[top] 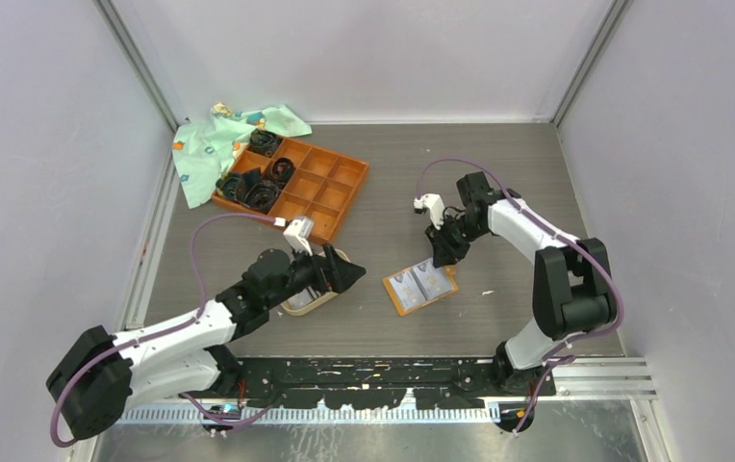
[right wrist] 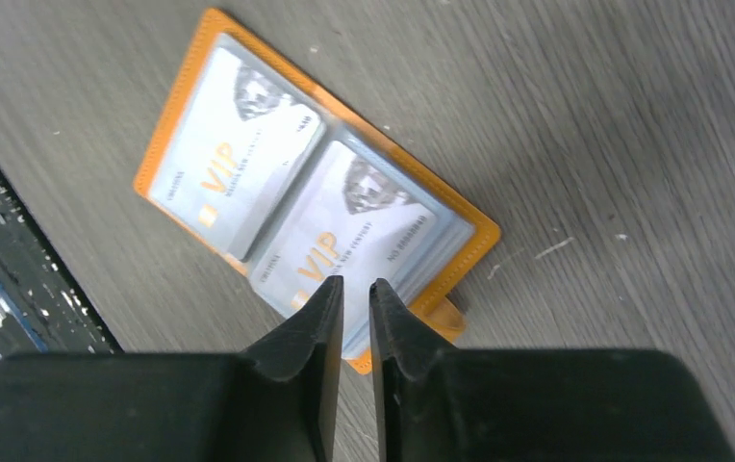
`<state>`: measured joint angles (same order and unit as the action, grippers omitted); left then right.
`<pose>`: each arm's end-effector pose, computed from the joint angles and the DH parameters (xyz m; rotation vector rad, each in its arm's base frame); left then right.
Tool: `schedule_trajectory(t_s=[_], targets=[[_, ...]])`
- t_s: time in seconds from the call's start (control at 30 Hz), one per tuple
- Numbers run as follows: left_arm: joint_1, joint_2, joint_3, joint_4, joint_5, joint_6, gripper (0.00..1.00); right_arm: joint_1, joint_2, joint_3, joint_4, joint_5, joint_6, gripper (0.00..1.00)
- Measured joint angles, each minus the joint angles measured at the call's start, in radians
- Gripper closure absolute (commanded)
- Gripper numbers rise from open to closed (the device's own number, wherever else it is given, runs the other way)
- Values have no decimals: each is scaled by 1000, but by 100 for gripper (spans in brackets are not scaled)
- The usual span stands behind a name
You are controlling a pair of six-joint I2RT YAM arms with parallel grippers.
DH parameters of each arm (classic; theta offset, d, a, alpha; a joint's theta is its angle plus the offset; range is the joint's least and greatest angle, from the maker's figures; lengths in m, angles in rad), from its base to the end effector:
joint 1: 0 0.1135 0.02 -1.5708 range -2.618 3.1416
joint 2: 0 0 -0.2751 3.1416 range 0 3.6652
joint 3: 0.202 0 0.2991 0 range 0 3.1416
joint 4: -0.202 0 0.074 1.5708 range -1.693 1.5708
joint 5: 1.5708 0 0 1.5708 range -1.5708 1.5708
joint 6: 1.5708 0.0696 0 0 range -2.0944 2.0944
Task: Put the credit cards into the card holder
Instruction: Insert the credit card into the card holder, then close the card holder at the center of the board.
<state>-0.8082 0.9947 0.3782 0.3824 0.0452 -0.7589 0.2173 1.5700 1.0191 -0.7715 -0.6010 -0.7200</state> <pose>0.1936 -0.2072 0.1904 0.0833 1.9595 -1.1242 0.3168 0.1103 0.1590 -1.2968 2.3330 0.7177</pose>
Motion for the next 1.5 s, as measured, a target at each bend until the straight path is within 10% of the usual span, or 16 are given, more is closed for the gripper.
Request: schedule_trajectory(t_s=[0.4,0.77,1.5], targets=[[-269,298,32,115,-117,-134,29,0,137,60,-9,151,95,63],[-279,621,112,270,-210,-324,29,0,221,114,-56,212,114,66],[-279,764,197,380,-360,-479,31,19,278,168,-135,268,125,68]])
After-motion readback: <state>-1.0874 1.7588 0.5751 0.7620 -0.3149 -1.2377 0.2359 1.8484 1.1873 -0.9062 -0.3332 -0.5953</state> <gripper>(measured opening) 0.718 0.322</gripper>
